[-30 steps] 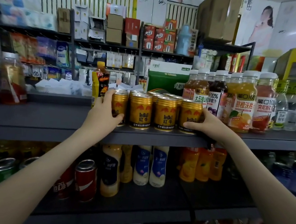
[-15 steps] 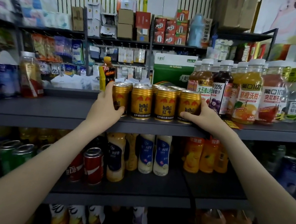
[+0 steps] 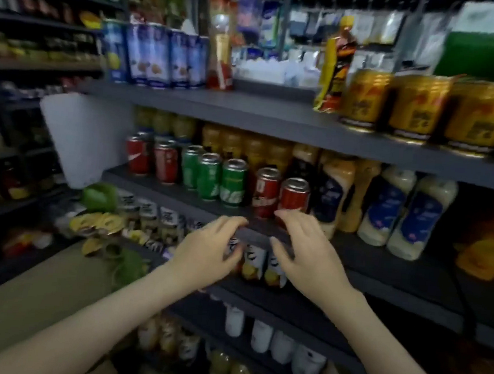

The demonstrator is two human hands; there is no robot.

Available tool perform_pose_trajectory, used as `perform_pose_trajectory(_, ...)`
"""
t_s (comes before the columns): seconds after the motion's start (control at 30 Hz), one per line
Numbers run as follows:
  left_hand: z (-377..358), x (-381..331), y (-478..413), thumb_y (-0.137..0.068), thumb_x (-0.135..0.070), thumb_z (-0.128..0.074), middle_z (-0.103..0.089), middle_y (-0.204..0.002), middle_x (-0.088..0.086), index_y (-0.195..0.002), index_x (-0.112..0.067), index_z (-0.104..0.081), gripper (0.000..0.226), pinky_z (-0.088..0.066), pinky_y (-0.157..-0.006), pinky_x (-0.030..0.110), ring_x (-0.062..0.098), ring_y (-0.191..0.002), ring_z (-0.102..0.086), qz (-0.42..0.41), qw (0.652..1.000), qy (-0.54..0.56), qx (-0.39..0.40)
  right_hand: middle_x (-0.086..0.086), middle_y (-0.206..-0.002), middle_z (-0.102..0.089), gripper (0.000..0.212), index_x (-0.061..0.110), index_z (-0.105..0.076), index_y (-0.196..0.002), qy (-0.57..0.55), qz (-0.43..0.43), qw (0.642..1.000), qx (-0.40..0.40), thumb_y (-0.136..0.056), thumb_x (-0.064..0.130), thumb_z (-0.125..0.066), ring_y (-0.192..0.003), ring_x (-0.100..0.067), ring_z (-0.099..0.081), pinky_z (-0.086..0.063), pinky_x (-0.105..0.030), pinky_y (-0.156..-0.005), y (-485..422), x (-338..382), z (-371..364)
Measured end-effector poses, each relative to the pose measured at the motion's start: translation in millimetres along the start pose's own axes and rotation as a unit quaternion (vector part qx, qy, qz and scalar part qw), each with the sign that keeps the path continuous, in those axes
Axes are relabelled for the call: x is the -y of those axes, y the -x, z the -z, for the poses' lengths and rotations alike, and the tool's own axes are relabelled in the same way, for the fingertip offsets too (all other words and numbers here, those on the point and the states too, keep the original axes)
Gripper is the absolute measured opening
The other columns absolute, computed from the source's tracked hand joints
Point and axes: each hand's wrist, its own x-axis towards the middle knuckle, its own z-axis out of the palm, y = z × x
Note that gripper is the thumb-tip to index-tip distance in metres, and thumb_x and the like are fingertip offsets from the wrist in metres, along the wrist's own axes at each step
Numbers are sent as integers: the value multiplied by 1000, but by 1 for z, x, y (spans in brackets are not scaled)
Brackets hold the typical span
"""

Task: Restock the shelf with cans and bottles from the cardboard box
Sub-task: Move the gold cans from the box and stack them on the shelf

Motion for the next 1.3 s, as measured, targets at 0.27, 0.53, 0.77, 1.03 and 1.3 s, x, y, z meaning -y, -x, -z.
perform_pose_trajectory(0.27, 80, 153, 182, -88, -33, -53, -65, -108, 5, -122, -13, -60, 40, -54, -63, 29, 24, -90, -66, 191, 972, -130, 43, 2, -146, -39, 53, 17, -31, -148, -101, 112, 964, 220, -99, 32, -47, -137, -14, -29, -30, -25, -107, -65, 146, -161)
perform_pose_trajectory(0.53, 147, 281, 346, -84, -32, -44, -65, -110, 11, -122, -14, -57, 44, -55, -70, 30, 27, -88, -66, 346, 913, -184, 112, 4, -154, -27, 64, 28, -9, -154, -109, 244, 901, 343, -100, 37, -43, -141, -17, -24, -34, -34, -109, -96, 310, -335)
perform_pose_trajectory(0.77, 130, 387, 403, -81, -23, -63, -64, -113, 13, -125, -14, -60, 44, -58, -64, 37, 31, -87, -67, 444, 866, -141, 183, 2, -155, -26, 66, 27, -12, -153, -95, 244, 859, 440, -97, 38, -45, -141, -19, -25, -32, -34, -109, -117, 361, -456)
perform_pose_trajectory(1.03, 100, 533, 478, -82, -27, -47, -66, -109, 12, -127, -20, -47, 45, -58, -59, 35, 29, -81, -69, 535, 809, -127, 208, 1, -151, -31, 64, 28, -16, -152, -78, 266, 784, 556, -96, 40, -45, -136, -20, -33, -38, -34, -106, -153, 392, -658)
perform_pose_trajectory(1.3, -56, 679, 614, -44, -24, -89, -67, -115, 6, -134, -29, -45, 100, -57, -72, 31, 22, -92, -70, 568, 763, -77, 297, 8, -154, -24, 61, 34, -7, -152, -18, 263, 713, 650, -100, 36, -38, -139, -12, -27, -29, -33, -113, -79, 406, -913)
